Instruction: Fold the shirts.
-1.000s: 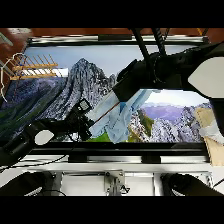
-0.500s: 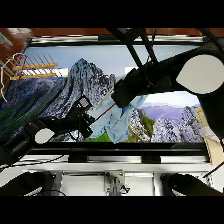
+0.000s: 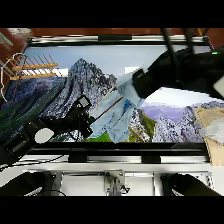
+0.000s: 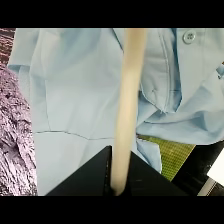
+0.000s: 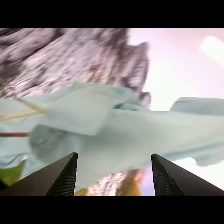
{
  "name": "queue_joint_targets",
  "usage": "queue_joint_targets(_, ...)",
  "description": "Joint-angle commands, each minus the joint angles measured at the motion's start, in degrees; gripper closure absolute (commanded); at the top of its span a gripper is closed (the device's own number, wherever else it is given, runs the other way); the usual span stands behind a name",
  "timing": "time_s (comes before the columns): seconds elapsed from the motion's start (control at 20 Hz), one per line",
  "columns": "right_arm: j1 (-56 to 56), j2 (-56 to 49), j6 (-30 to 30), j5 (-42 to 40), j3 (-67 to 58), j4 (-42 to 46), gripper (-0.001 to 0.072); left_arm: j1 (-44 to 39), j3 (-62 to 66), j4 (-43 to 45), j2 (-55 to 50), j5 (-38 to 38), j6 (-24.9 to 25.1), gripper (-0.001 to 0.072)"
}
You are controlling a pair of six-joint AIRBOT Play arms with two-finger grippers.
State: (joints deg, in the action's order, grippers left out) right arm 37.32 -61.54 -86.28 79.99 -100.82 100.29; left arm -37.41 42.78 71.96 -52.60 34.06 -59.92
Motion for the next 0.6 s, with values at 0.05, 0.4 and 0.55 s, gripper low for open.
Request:
queue_joint_targets(0.05, -11.69, 3.67, -4.59, -0.24, -0.02, 7.54, 0.013, 0.02, 0.02, 0.02, -0.04, 0.7, 0.02, 0.0668)
queue_joint_targets(0.4, -54.99, -4.46, 2.1, 4.44, 0.0, -18.08, 0.0132, 0.02, -0.04, 0.07, -0.04, 3.06, 0.22, 0.0668)
queue_joint_targets(0.55, -57.37, -9.55, 31.08, 12.44, 0.0, -20.76, 0.0132, 0.02, -0.04, 0.46, -0.04, 3.06, 0.22, 0.0668)
